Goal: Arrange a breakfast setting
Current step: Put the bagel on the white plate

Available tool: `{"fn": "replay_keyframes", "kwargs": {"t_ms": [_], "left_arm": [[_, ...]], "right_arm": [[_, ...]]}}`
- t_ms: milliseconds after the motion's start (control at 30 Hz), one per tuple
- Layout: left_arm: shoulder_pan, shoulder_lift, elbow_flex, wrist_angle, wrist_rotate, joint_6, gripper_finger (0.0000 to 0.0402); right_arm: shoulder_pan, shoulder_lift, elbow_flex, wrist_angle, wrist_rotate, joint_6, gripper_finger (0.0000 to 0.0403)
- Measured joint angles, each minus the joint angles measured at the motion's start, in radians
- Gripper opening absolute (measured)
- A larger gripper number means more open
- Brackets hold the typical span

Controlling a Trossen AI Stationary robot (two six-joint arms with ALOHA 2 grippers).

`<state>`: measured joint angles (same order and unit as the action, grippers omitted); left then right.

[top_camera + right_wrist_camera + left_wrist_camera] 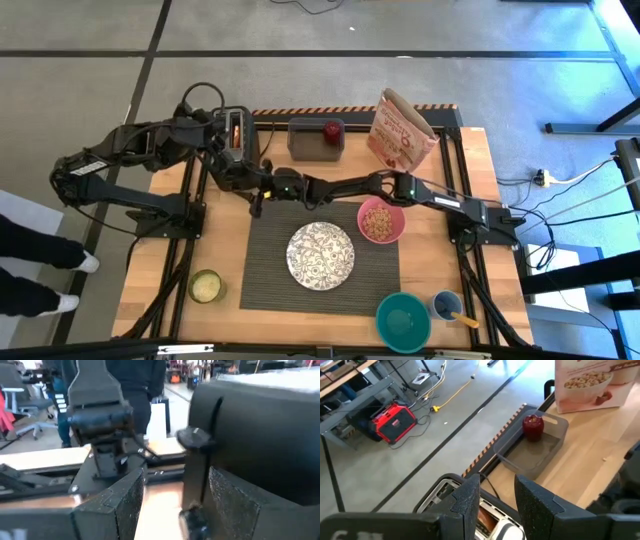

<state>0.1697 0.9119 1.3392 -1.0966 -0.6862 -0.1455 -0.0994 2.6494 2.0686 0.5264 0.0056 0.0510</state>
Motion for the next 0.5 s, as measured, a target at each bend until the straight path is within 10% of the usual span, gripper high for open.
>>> {"fn": "replay_keyframes", "kwargs": {"t_ms": [500], "left_arm": [[0.009,0.0,0.0,0.0,0.001,0.018,0.0116]], "right_arm": [[-0.014,0.129,0.232,-0.078,-0.038,0.001,0.0218]]}}
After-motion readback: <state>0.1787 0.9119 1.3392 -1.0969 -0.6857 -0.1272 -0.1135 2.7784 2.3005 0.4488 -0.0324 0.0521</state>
